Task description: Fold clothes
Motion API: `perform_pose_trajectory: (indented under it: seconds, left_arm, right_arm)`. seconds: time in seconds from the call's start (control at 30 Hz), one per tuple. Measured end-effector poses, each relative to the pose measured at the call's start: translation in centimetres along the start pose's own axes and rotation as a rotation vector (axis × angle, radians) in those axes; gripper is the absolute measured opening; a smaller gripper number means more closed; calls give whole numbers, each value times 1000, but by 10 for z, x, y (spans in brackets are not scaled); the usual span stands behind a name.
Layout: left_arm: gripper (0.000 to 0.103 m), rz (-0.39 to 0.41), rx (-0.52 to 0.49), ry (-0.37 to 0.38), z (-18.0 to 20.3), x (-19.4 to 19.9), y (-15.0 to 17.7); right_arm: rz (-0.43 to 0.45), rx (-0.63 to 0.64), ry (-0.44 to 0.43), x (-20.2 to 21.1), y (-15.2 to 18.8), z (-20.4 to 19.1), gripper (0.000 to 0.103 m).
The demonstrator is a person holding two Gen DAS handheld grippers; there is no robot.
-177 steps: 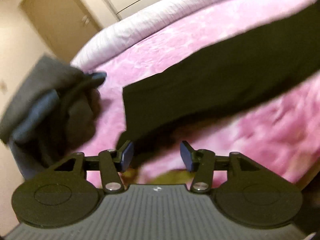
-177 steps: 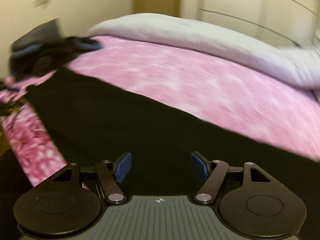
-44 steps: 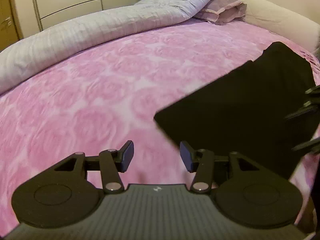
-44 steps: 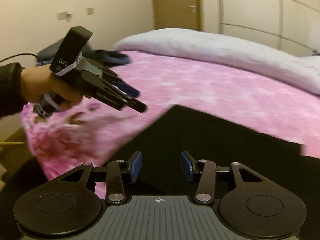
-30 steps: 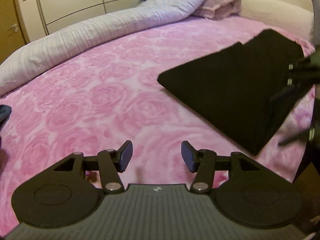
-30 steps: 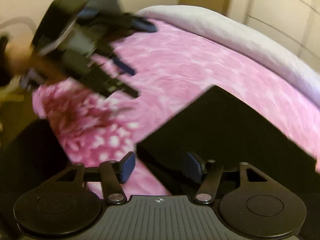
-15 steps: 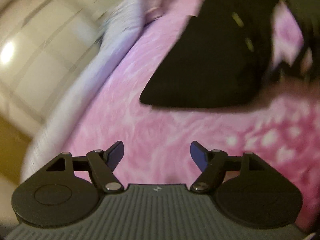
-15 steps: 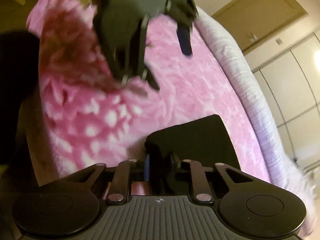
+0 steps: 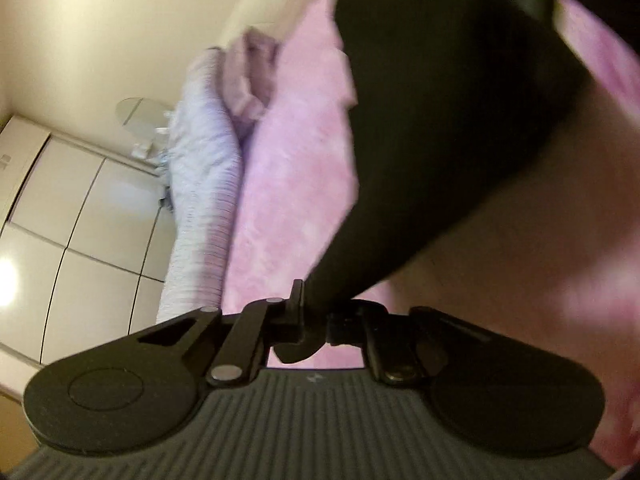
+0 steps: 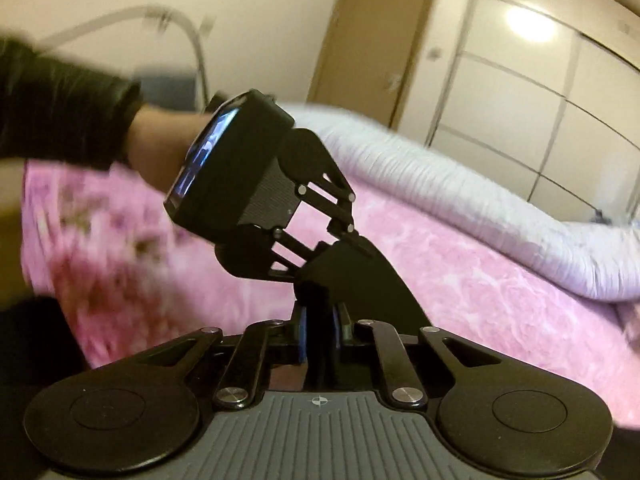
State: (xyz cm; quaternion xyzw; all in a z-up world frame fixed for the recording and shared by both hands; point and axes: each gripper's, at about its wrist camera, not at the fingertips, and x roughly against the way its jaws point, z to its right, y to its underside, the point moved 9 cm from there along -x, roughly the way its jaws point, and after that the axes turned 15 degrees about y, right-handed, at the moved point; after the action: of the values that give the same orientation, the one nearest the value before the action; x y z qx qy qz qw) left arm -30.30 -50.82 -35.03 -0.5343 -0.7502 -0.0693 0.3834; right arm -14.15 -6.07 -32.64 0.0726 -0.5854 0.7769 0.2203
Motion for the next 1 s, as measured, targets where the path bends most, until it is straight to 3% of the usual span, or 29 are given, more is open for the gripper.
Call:
perform_pose_trajectory:
  seconds: [0.17,0.3,0.43,0.57,0.63,0.77,0.87,1.0]
  left_arm:
    - [9,7,-62,-22,-50,16,-104]
    - [10,62,-166,-16,-72,-9,-205]
    - [10,111,-232,30,-77,-75,-285]
    - [13,125,-208,127,-63,-160,-331]
    - [31,152,-135,203,-53,-182,-343]
    - [35,167,-2,264,-47,-186,-317]
    - [38,130,82,279,-51,-184,-283]
    - [38,64,263,343,-48,-181,-220]
  right_arm:
    - [135,-262,43,48,-11,91,10]
    - [202,-496,155,89,7,200,10]
    - [219,-676,303,110,56,312,9]
    - [161,-832,438,109,128,403,9]
    - [93,-928,489,101,174,435,10]
    - [-39,-1106,563,95,257,460,3]
    - [-65,-1156,560,106,277,464,3]
    - [-32,-1141,573,114,266,472,5]
